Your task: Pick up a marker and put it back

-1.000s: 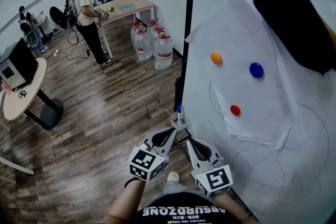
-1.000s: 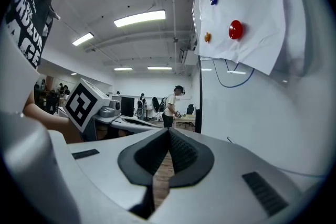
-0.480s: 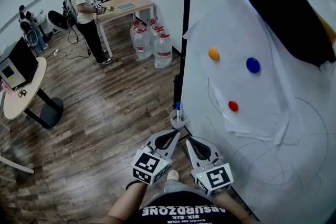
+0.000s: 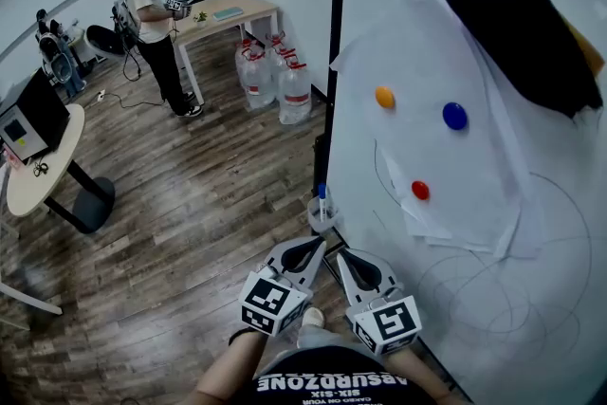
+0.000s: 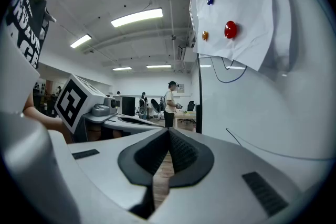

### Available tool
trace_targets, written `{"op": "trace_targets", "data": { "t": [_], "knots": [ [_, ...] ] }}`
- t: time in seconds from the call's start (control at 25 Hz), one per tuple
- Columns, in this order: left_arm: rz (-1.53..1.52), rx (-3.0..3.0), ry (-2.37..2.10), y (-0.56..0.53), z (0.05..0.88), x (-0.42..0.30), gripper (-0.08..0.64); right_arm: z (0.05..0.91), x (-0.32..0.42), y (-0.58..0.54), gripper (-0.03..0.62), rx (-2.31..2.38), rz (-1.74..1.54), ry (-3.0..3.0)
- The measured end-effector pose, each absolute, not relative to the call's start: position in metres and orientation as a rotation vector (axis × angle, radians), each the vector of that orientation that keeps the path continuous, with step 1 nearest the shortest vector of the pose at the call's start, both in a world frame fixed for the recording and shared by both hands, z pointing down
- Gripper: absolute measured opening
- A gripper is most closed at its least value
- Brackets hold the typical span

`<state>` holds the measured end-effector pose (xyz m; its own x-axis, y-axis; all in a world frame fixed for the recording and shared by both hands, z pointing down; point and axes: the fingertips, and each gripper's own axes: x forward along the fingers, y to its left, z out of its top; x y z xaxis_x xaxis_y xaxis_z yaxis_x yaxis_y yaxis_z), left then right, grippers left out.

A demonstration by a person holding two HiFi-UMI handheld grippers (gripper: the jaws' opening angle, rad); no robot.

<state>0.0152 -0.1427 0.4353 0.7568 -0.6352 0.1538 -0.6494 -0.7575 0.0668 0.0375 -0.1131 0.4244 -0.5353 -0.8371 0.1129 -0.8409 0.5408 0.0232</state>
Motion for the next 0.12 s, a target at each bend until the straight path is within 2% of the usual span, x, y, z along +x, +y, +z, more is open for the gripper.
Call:
{"op": "trace_targets", "data": {
  "t": [0.12],
  "knots": [
    [0.185,2.837,-1.031,-0.1400,0.4358,0.0171,0.008,0.4232,0.0379,-0.1118,-0.002,1.455,0.049,-2.653]
  ]
}}
